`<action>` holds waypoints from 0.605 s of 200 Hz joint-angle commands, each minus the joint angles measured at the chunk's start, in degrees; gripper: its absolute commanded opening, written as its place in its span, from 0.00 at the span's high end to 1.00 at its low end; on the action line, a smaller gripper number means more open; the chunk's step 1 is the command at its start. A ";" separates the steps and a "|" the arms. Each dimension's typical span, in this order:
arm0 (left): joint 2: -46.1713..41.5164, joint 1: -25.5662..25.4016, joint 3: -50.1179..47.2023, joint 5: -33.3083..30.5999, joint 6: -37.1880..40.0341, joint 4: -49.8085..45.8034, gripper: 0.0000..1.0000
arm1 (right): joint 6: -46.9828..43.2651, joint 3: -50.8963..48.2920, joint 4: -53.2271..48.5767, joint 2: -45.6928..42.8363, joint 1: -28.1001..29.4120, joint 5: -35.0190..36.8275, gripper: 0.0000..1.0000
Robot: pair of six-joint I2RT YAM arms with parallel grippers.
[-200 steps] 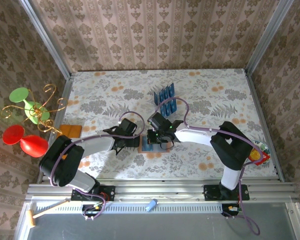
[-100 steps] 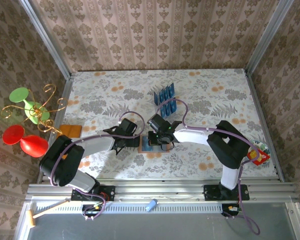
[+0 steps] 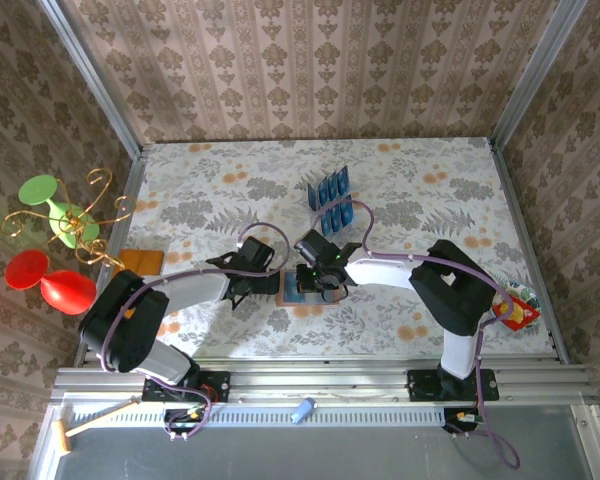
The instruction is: Put the credit cards into the card holder
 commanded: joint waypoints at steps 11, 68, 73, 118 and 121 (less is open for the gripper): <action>3.45 -0.04 -0.71 3.18 0.75 1.37 0.00 | 0.30 0.93 -1.27 1.93 0.17 0.06 1.00; 3.61 -0.44 -0.89 3.28 0.58 1.86 0.00 | 0.48 2.52 -1.10 3.03 0.65 -0.85 1.00; 3.68 -0.53 -0.89 3.28 0.62 1.88 0.00 | 0.56 2.66 -1.01 3.10 0.72 -0.98 1.00; 3.70 -0.72 -0.97 3.39 0.57 2.14 0.00 | 1.02 3.17 -0.21 3.30 0.82 -1.97 1.00; 3.70 -0.66 -1.02 3.37 0.57 2.17 0.00 | 1.07 3.20 -0.20 3.30 0.85 -1.99 1.00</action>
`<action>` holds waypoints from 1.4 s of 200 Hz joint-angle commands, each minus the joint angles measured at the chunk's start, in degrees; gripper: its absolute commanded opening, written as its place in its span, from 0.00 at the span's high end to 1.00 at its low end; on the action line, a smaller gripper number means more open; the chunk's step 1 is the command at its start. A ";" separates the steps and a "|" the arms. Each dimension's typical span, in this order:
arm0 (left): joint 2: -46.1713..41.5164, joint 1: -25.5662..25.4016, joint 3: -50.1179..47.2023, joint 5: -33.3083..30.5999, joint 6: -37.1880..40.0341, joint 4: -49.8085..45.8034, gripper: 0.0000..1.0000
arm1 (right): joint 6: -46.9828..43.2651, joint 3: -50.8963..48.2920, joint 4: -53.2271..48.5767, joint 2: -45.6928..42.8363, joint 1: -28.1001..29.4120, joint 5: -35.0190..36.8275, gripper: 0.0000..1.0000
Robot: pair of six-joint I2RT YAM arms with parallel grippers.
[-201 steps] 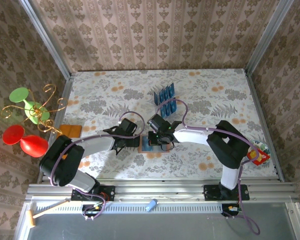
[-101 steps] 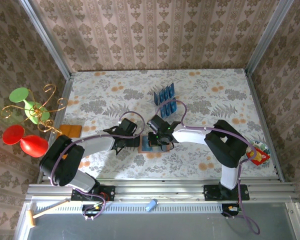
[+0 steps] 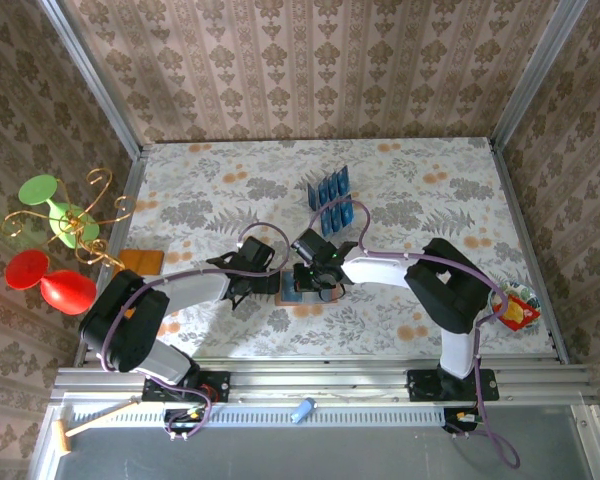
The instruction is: Put the credit cards into the card holder
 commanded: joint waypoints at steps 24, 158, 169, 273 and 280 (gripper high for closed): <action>3.46 -0.66 -1.09 3.51 0.57 1.86 0.00 | 1.03 1.49 -0.06 1.48 0.60 -1.53 1.00; -1.87 2.65 -0.52 1.37 -1.36 -1.49 0.00 | 0.34 -0.33 -2.16 -4.17 -1.18 1.63 0.98; -2.21 3.10 -0.23 0.87 -1.36 -2.16 0.00 | -0.17 0.05 -3.11 -3.78 -1.22 2.38 0.98; 1.24 3.89 0.01 2.21 -0.92 -0.99 0.00 | -0.82 1.82 -3.84 0.51 -1.21 2.89 0.98; 1.29 3.89 0.05 2.27 -0.92 -0.83 0.00 | -0.85 1.98 -3.81 0.68 -1.22 2.64 0.98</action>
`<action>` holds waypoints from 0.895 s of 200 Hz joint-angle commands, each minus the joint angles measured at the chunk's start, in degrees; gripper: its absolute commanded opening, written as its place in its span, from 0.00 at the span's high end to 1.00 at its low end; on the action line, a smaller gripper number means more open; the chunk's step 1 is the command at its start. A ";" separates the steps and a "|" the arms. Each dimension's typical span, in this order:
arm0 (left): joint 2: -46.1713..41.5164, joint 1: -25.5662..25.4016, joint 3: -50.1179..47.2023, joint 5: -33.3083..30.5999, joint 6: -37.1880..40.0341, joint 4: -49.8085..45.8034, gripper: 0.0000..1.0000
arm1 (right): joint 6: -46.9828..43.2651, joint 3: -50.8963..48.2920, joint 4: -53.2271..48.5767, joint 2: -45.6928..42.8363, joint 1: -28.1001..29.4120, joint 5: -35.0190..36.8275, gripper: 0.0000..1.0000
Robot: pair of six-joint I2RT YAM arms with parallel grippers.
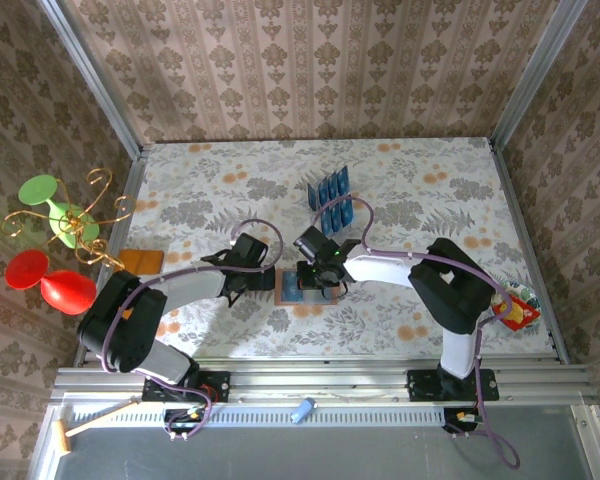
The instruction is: Put the credit cards into the card holder
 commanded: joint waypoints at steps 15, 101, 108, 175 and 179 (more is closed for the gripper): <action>2.23 0.46 0.16 1.59 -0.50 -0.21 0.00 | -0.49 2.26 -1.39 1.94 -0.18 0.28 0.98; 3.93 0.20 0.30 2.96 -0.37 1.24 0.00 | -0.40 3.13 -0.81 2.62 -0.12 -1.92 0.99; 3.70 0.20 0.40 2.98 -0.40 1.16 0.00 | -0.53 3.23 -1.13 2.14 -0.09 -1.84 0.99; -1.78 0.20 4.65 1.92 1.86 -6.16 0.00 | -3.06 -0.06 -4.34 -9.28 -3.68 -0.33 0.73; -2.14 0.20 5.00 1.97 1.95 -6.60 0.00 | -3.33 -0.55 -4.43 -9.76 -4.06 -0.41 0.71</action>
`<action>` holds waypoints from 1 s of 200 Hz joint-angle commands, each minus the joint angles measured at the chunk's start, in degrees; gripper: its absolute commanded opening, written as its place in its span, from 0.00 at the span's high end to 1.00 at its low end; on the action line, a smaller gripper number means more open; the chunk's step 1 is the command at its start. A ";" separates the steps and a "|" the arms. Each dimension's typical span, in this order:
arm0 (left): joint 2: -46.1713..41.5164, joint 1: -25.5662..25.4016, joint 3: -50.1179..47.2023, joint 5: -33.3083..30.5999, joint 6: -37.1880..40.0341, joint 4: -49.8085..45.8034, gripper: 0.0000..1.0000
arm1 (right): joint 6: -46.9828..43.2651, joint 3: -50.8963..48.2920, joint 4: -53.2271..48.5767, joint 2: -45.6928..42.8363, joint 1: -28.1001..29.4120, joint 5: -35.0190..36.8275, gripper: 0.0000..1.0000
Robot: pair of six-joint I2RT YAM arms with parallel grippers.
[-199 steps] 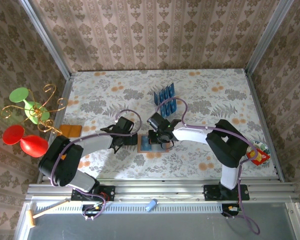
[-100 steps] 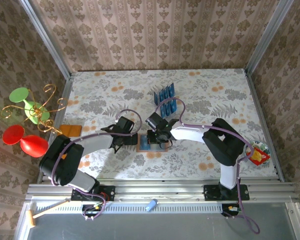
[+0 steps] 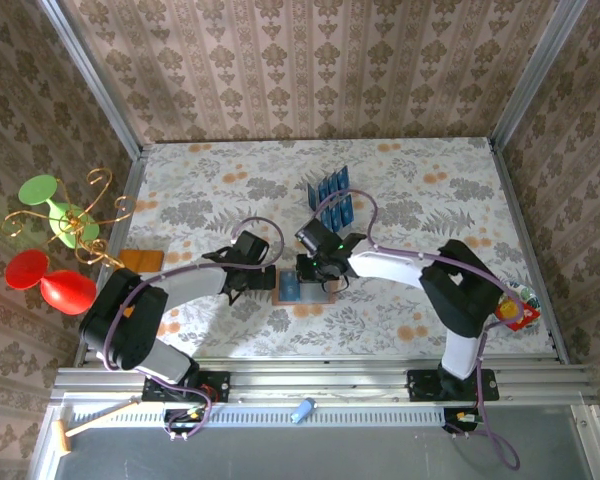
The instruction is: Put the credit cards into the card holder
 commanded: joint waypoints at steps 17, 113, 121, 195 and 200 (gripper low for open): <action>-4.05 -0.19 4.15 1.75 1.89 -5.27 0.00 | -2.58 -3.94 -2.49 -6.48 -4.58 -0.23 0.67; -2.39 -10.15 9.26 1.87 -0.85 -4.24 0.00 | -4.45 -12.03 5.15 -6.70 -8.45 -7.33 0.94; -1.94 -10.66 9.23 1.82 -1.41 -3.74 0.00 | -4.19 -12.30 5.72 -6.46 -8.41 -7.63 0.95; 0.23 -13.76 8.75 -0.23 -3.63 -2.67 0.00 | -3.13 -12.68 7.86 -5.14 -8.06 -8.38 0.97; 0.04 -13.76 8.66 -0.30 -3.69 -2.68 0.00 | -3.14 -12.67 7.62 -5.62 -8.06 -8.20 0.97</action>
